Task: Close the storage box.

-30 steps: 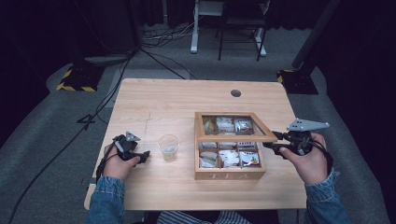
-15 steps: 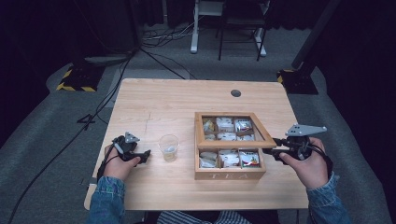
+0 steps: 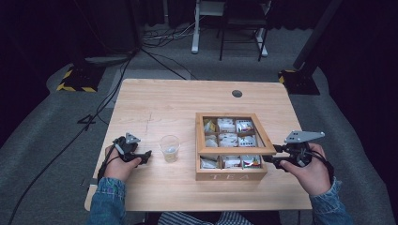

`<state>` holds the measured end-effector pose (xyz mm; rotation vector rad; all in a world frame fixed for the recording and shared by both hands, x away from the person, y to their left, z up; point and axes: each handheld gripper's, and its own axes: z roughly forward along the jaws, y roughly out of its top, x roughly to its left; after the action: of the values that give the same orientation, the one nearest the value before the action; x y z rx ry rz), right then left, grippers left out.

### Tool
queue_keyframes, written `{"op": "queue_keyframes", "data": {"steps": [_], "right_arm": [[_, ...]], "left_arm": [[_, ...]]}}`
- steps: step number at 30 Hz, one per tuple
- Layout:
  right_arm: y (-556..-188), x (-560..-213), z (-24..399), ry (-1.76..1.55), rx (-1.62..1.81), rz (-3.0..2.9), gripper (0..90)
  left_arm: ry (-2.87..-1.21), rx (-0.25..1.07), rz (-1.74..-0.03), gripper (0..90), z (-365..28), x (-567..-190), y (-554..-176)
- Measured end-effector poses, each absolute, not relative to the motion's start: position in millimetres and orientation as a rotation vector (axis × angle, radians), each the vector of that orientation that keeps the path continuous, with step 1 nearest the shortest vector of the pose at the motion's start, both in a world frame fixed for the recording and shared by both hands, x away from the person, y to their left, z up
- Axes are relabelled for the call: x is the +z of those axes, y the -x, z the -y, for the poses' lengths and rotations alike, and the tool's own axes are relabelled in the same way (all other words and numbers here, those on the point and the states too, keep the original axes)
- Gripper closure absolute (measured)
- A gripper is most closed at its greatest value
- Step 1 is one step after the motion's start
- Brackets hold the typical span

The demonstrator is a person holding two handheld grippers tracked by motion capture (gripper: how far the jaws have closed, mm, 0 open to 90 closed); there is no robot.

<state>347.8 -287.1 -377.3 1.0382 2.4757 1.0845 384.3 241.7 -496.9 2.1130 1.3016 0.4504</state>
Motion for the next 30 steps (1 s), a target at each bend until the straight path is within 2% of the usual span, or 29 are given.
{"op": "queue_keyframes", "data": {"steps": [30], "right_arm": [[-349.5,-390.6,278.3,-0.999,0.917,-2.628,45.8]], "left_arm": [[-2.116,0.457,-1.292,28.2,-241.1,-497.1,-384.6]]}}
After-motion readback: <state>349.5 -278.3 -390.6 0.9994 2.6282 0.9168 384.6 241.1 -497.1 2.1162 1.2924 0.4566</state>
